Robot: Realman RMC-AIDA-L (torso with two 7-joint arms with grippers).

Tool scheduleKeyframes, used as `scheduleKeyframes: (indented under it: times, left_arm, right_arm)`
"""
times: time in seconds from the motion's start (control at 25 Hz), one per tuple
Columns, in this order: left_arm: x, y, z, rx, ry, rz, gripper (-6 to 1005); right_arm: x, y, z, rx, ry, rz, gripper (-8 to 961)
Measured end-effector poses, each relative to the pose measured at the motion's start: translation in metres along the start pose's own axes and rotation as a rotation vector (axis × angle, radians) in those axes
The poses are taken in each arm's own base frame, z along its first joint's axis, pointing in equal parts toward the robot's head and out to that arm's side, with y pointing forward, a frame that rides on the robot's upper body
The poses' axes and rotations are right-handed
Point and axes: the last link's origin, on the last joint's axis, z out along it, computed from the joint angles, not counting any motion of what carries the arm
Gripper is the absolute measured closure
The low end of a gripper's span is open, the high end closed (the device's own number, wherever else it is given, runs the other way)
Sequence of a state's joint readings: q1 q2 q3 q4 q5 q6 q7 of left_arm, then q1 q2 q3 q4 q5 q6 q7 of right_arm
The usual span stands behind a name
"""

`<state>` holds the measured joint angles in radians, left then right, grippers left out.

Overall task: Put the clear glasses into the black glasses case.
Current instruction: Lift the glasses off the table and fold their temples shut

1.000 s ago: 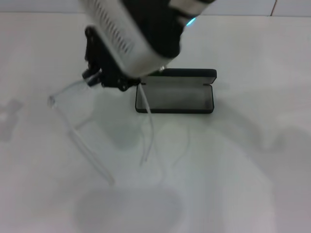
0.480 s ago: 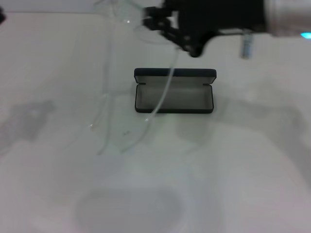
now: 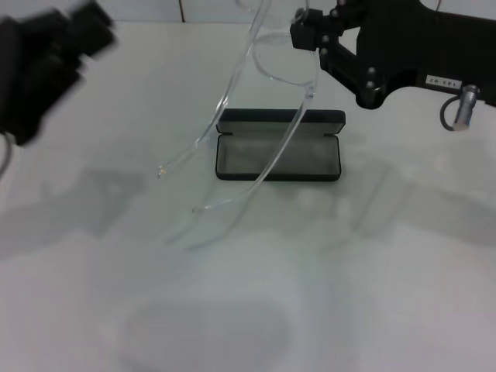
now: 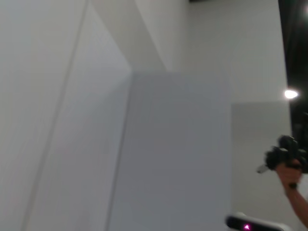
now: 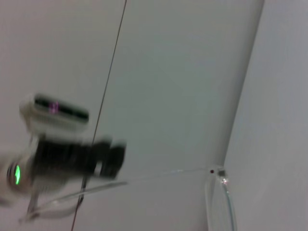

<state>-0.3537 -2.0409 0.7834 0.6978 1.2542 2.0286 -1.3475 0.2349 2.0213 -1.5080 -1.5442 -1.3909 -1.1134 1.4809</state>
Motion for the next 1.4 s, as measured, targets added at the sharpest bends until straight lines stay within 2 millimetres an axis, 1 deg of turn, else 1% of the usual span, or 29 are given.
scheduleKeyframes:
  times: [0.08, 0.28, 0.4, 0.52, 0.76, 0.88, 0.92, 0.96, 1.16, 1.4]
  left_arm:
    - [-0.006, 0.0, 0.008, -0.033, -0.032, -0.019, 883]
    - [-0.015, 0.003, 0.021, -0.087, -0.057, -0.052, 883]
    - [-0.017, 0.005, 0.027, -0.117, -0.059, -0.062, 884]
    - [-0.017, 0.007, 0.03, -0.132, -0.045, -0.072, 884]
    - [-0.019, 0.009, 0.037, -0.165, -0.043, -0.088, 884]
    - [-0.021, 0.01, 0.042, -0.192, -0.052, -0.095, 884]
    - [-0.022, 0.011, 0.045, -0.205, -0.054, -0.097, 884]
    - [-0.023, 0.011, 0.047, -0.212, -0.056, -0.098, 885]
    - [-0.028, 0.011, 0.058, -0.251, -0.082, -0.108, 885]
    - [-0.037, 0.008, 0.065, -0.265, -0.107, -0.12, 885]
  right_arm:
    - [0.007, -0.002, -0.003, 0.011, -0.063, 0.044, 893]
    - [0.019, -0.01, -0.021, 0.021, -0.179, 0.148, 893]
    - [0.028, -0.012, -0.028, 0.005, -0.204, 0.198, 893]
    - [0.037, -0.009, -0.029, -0.02, -0.208, 0.239, 893]
    - [0.058, -0.006, -0.018, -0.053, -0.189, 0.307, 893]
    - [0.064, -0.007, -0.008, -0.077, -0.181, 0.329, 893]
    - [0.064, -0.007, -0.008, -0.077, -0.181, 0.329, 893]
    - [0.069, -0.009, 0.003, -0.099, -0.175, 0.348, 893]
    - [0.071, -0.012, 0.017, -0.124, -0.193, 0.361, 894]
    - [0.069, -0.012, 0.025, -0.147, -0.206, 0.356, 894]
